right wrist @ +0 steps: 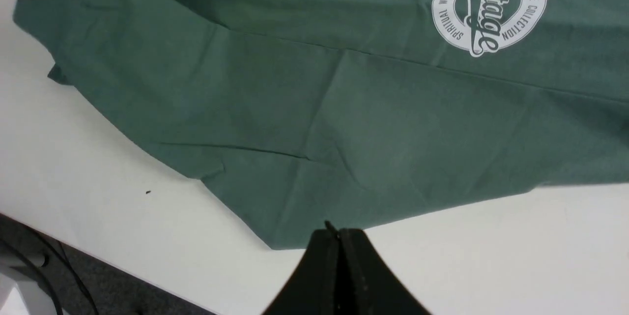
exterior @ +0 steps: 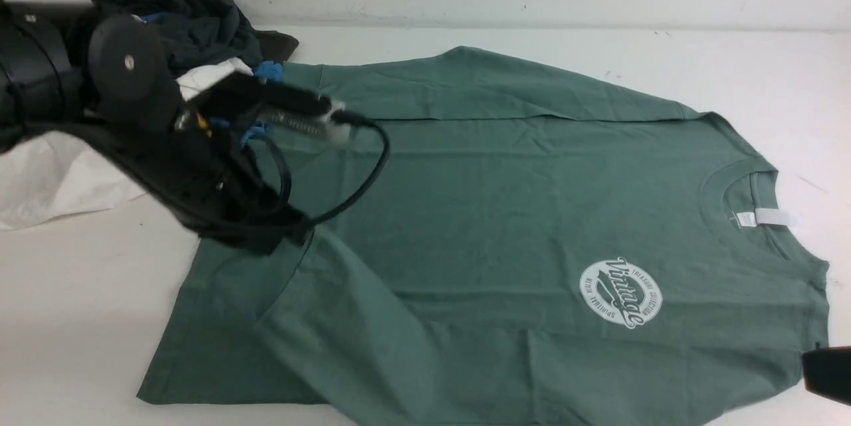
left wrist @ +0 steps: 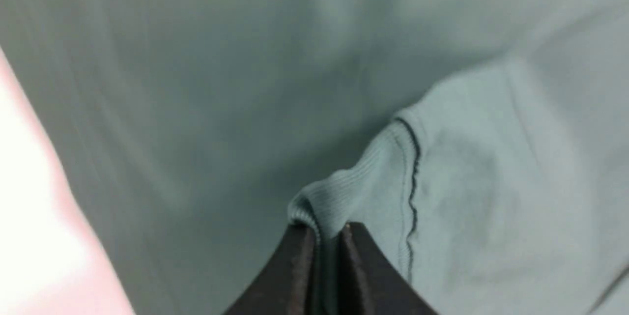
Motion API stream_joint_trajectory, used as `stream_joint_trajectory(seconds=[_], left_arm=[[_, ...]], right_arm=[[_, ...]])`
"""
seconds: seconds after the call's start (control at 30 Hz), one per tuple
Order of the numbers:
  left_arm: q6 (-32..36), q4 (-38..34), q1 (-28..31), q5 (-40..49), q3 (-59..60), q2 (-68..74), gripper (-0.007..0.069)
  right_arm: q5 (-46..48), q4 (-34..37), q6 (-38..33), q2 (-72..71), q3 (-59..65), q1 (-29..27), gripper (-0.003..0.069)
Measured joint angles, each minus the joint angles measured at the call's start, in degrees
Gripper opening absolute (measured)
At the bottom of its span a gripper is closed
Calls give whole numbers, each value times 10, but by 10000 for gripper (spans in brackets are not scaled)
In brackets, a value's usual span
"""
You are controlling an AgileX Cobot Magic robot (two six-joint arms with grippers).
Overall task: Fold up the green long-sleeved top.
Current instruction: Use the left arm to drag and place the cuff at the centered position on the left edge of the fabric
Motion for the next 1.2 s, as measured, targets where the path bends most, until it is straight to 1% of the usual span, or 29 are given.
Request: stream_joint_trajectory(seconds=[0.07,0.1,0.17,0.27,0.37,0.5,0.73,1.03,1.1,1.17,1.2], left_arm=[[-5,6,-5,13,-85,2,37],[-6,12,-5,13,-102,4,37],[-16,52,-5,15,-167,18,37],[-29,87,0,16,-214,39,37],[-57,131,7,14,-271,90,37],[-74,160,11,10,-300,154,37],[-80,204,11,8,-302,230,37],[-80,212,11,-3,-306,276,37],[-81,219,11,-5,-306,281,46],[-90,236,11,-16,-306,290,89],[-97,247,11,-20,-306,292,125]], right_arm=[[-8,0,0,0,0,0,-15],[-11,0,0,0,0,0,-15],[-15,0,0,0,0,0,-15],[-17,0,0,0,0,0,-15],[-25,0,0,0,0,0,-15],[-29,1,0,0,0,0,-15],[-23,2,0,0,0,0,-15],[-3,-15,-2,0,0,0,-15],[3,-24,-2,0,0,0,-15],[15,-41,-2,0,-2,0,-15],[21,-49,-2,0,-6,0,-14]])
